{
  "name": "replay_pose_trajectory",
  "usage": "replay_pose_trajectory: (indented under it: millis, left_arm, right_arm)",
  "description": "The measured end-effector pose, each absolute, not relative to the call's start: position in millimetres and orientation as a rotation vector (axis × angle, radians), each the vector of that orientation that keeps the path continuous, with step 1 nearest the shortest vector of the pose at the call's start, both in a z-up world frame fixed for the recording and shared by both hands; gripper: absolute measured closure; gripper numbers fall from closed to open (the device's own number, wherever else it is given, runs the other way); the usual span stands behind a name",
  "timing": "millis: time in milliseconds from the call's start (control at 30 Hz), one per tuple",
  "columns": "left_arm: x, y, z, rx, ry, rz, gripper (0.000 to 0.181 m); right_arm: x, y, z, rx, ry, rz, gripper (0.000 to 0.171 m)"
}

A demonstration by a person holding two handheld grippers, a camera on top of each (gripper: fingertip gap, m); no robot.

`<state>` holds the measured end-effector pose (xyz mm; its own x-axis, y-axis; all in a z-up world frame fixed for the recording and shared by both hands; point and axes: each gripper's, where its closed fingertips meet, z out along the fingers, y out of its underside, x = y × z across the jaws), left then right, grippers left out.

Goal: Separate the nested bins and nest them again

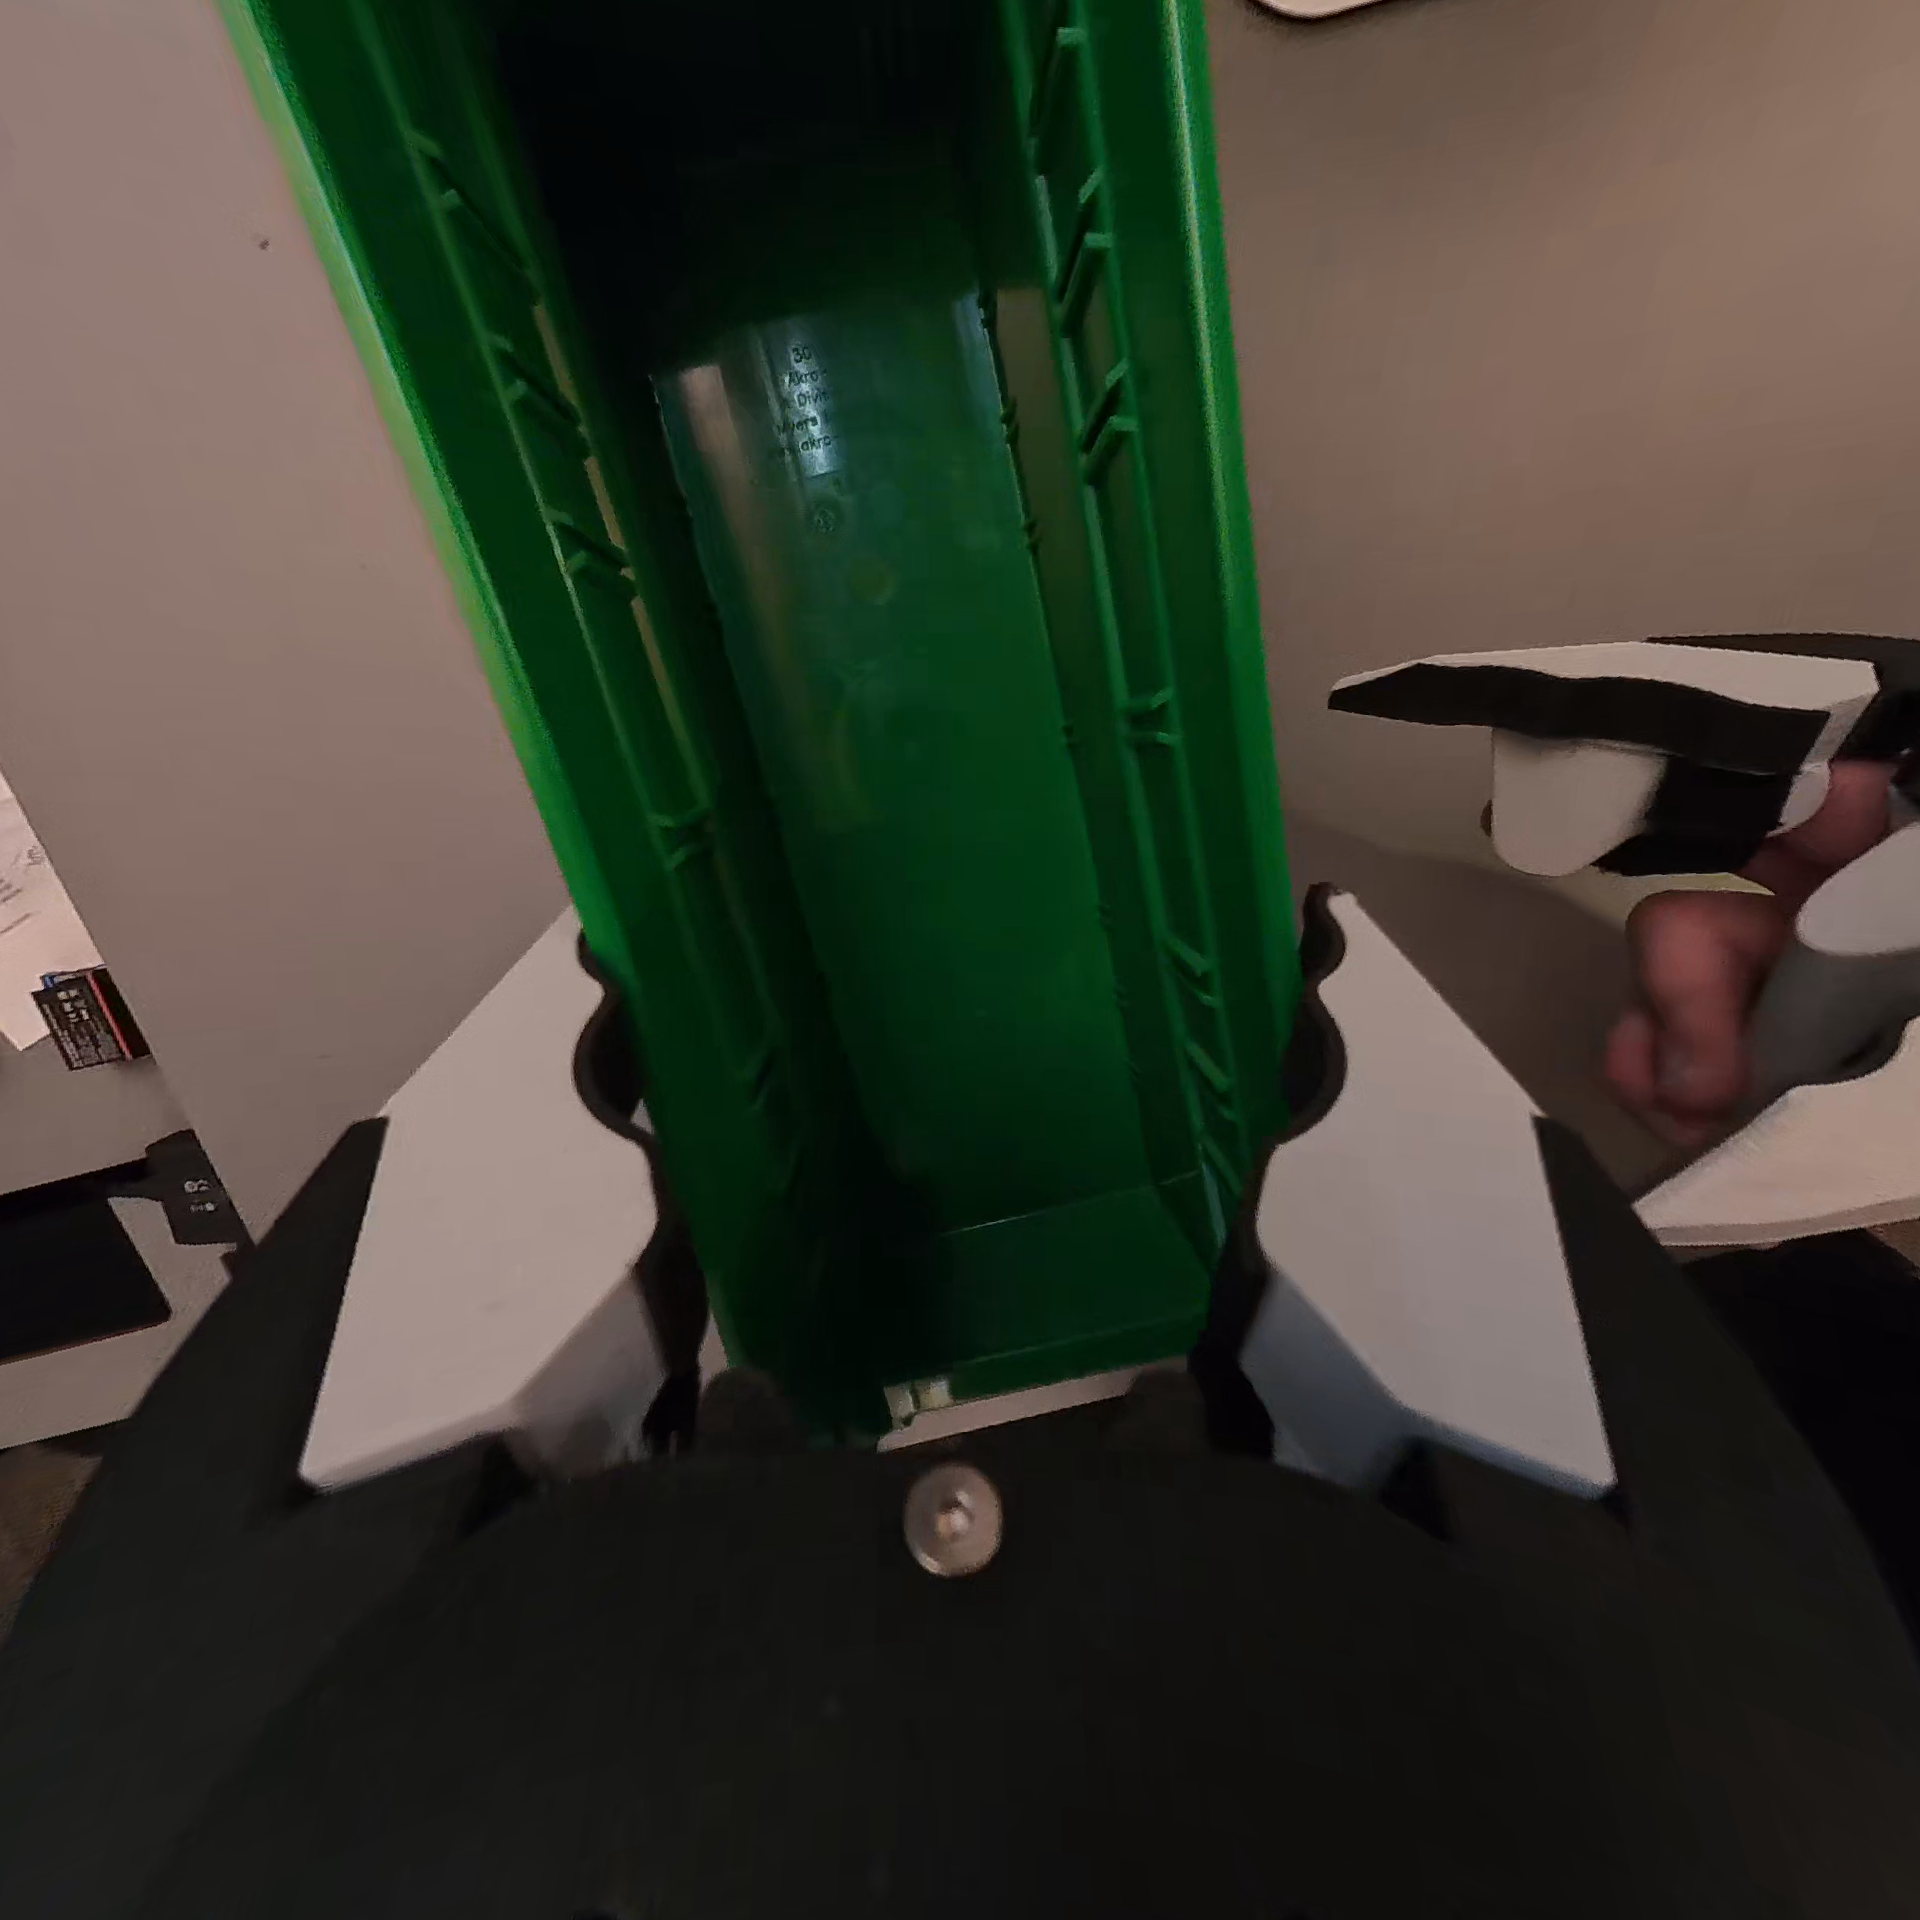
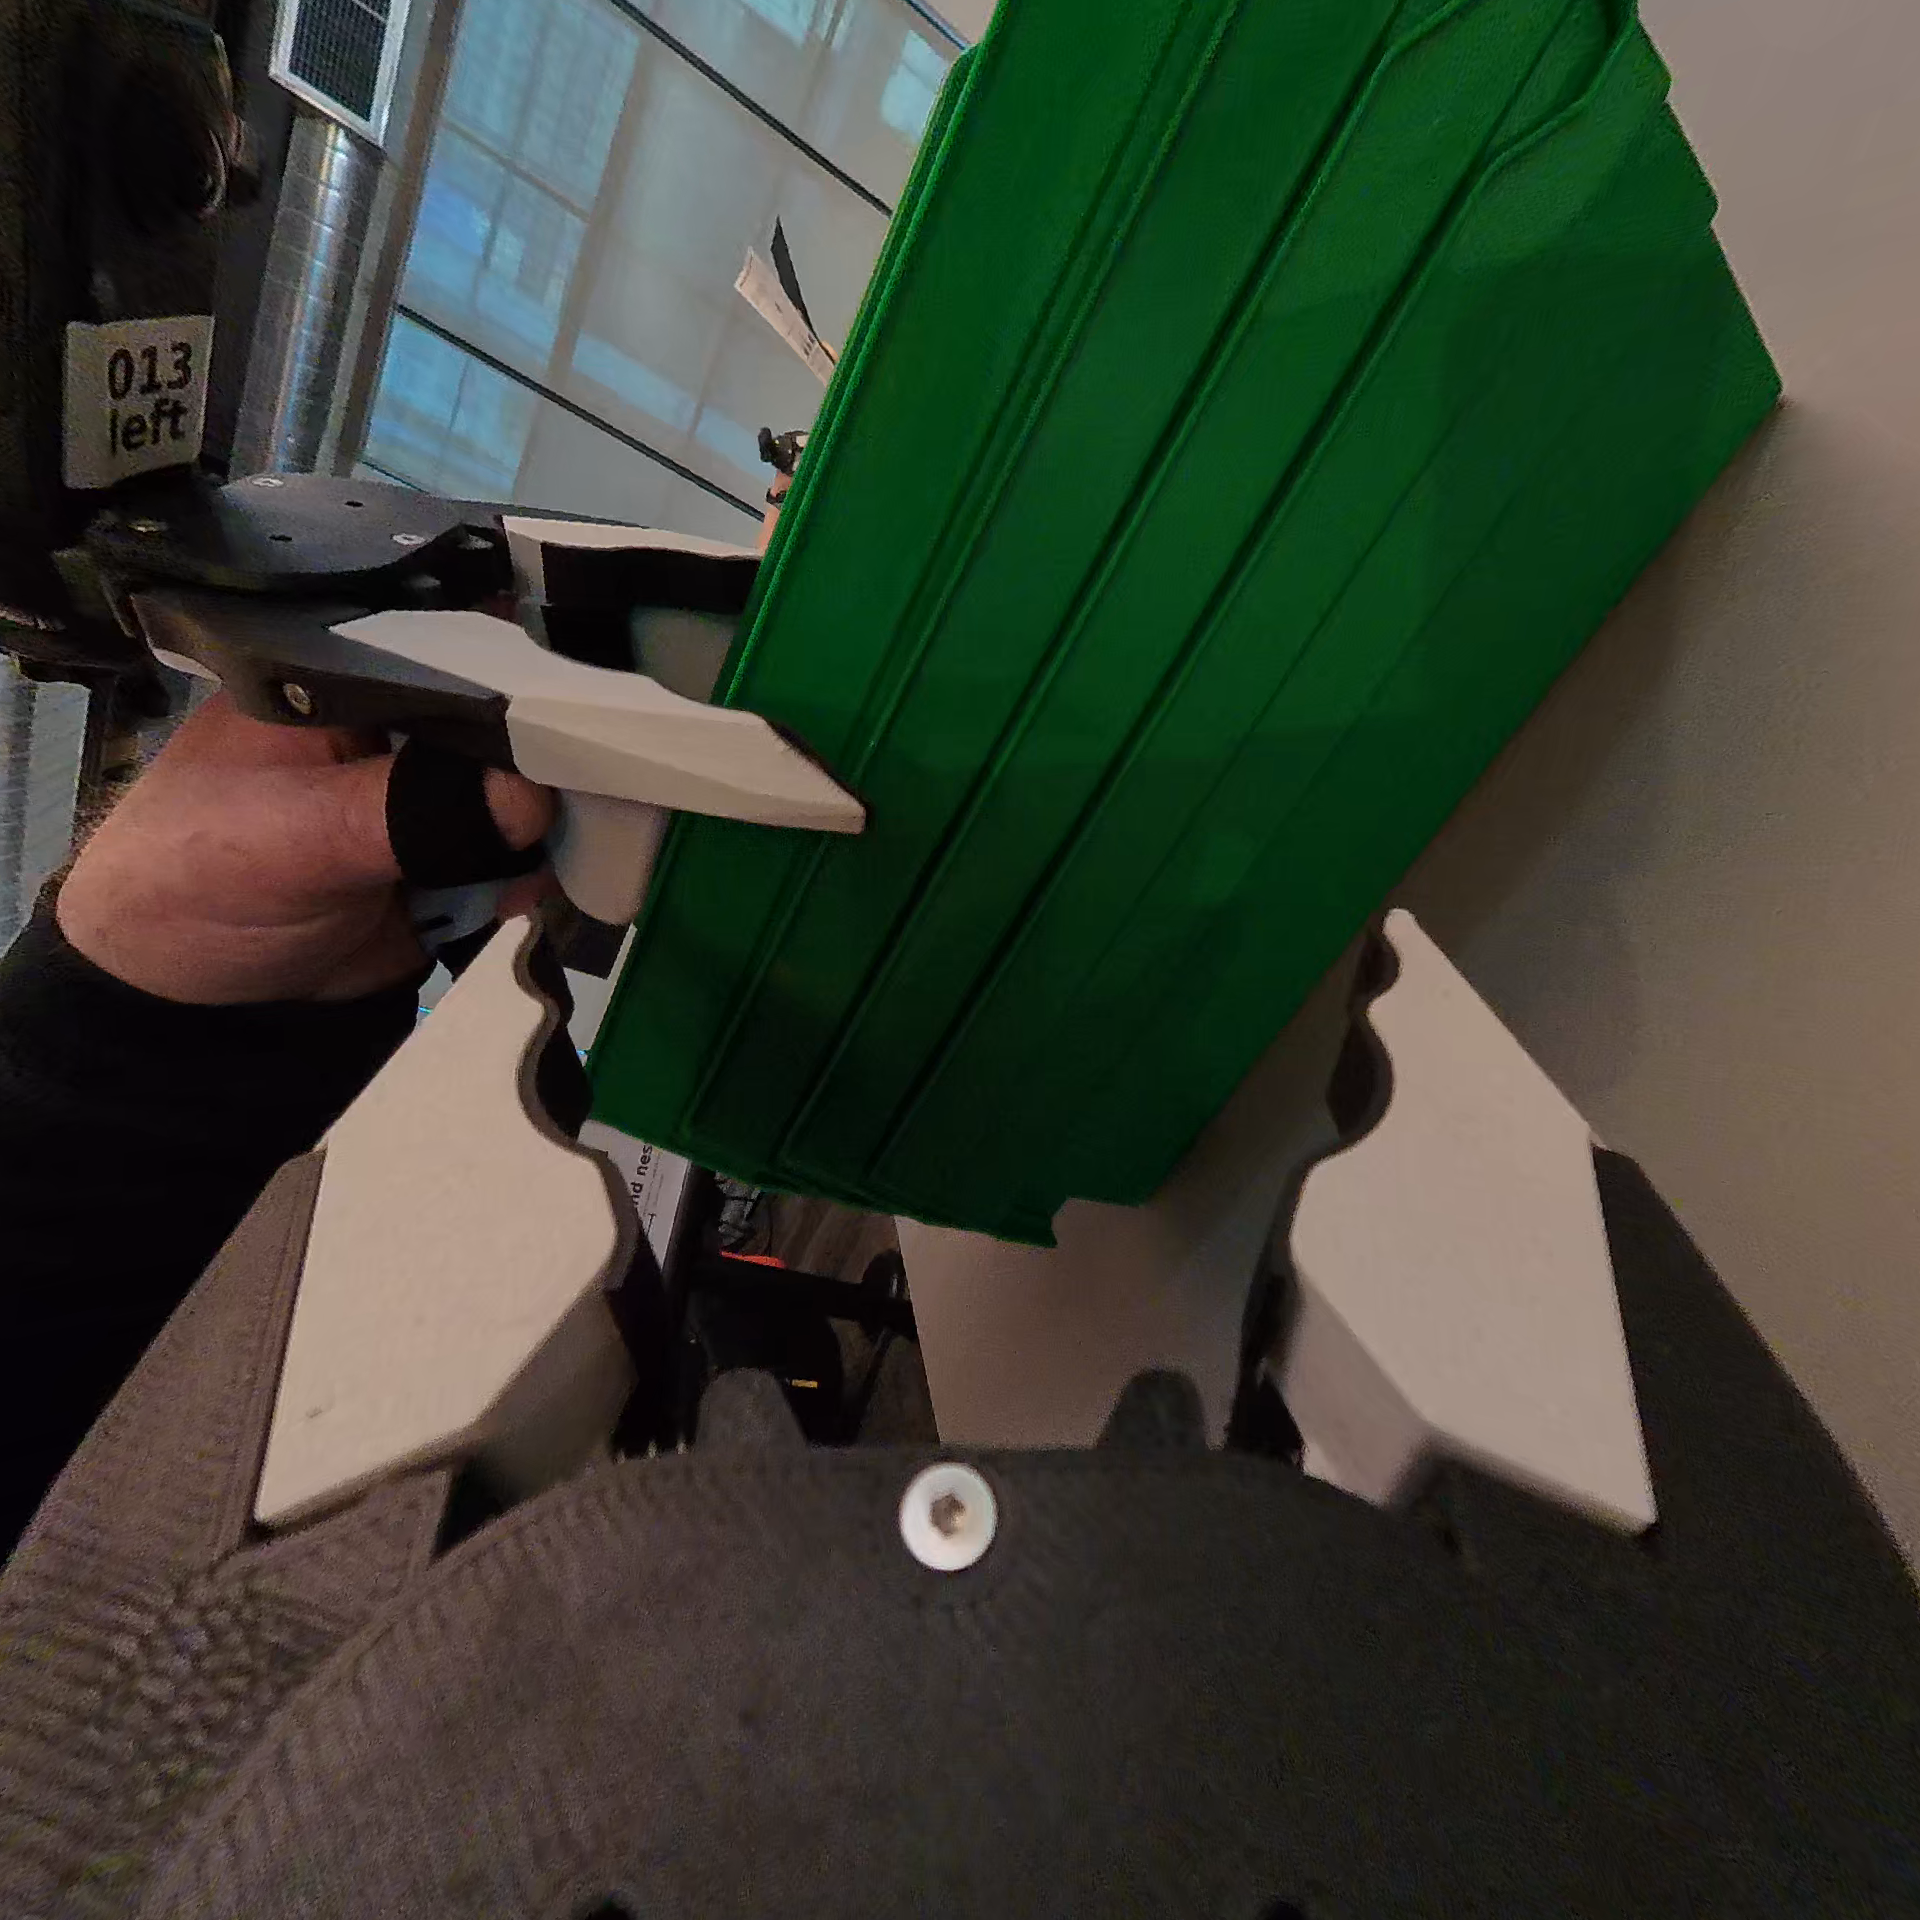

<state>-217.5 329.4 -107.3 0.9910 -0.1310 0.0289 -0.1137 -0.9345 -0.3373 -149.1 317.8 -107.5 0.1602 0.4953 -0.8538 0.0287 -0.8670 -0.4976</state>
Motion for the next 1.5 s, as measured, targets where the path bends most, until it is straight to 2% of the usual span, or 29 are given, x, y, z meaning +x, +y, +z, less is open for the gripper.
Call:
replay_pose_trajectory:
  millis: [200, 467, 1033, 1300, 1500]
  left_arm:
    - [-216, 329, -103, -2.769, 0.16, -0.079, 0.071]
    - [-216, 333, -94, -2.723, 0.146, -0.126, 0.075]
    - [-225, 336, -73, -2.648, 0.215, -0.148, 0.075]
    - [-221, 332, -81, -2.653, 0.209, -0.157, 0.072]
    - [-225, 333, -79, -2.631, 0.221, -0.114, 0.076]
  right_arm:
    - [-145, 316, -109, -2.079, -0.542, 1.77, 0.028]
    - [-152, 326, -110, -2.079, -0.624, 1.721, 0.032]
    - [-173, 349, -109, -2.099, -0.629, 1.661, 0.038]
    - [-178, 377, -116, -2.167, -0.633, 1.515, 0.052]
    - [-182, 379, -126, -2.256, -0.663, 1.452, 0.041]
